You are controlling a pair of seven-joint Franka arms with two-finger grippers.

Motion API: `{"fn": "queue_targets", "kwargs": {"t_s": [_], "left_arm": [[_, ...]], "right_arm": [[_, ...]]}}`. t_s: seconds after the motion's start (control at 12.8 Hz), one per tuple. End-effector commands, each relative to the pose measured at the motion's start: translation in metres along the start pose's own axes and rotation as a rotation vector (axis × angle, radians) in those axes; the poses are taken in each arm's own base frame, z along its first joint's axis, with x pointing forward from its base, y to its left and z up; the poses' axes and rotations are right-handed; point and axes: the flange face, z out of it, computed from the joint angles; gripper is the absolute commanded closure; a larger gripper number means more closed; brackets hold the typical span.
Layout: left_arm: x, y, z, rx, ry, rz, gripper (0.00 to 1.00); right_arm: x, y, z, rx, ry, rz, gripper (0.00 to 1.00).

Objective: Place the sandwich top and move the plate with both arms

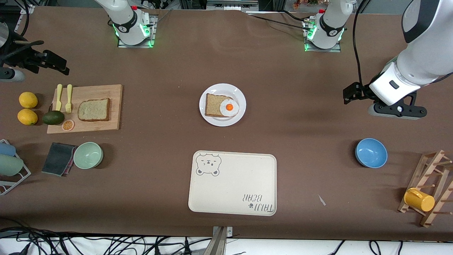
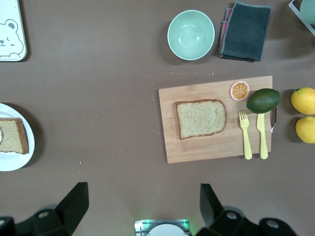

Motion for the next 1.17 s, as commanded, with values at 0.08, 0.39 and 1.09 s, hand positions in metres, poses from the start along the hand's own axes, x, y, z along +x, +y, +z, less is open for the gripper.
{"fn": "queue_targets", "kwargs": {"t_s": [0.08, 0.39, 1.09], "left_arm": [[0.015, -0.063, -0.003, 0.026, 0.036, -0.072, 0.00], [0.017, -0.034, -0.002, 0.002, 0.043, -0.030, 0.00], [0.014, 0.007, 0.000, 0.005, 0.040, 0.031, 0.00]], "right_arm": [[-0.004, 0.001, -0.001, -0.003, 0.006, -0.012, 0.00], [-0.004, 0.001, -0.001, -0.003, 0.006, -0.013, 0.00], [-0.004, 0.001, -0.001, -0.003, 0.005, -0.012, 0.00]]}}
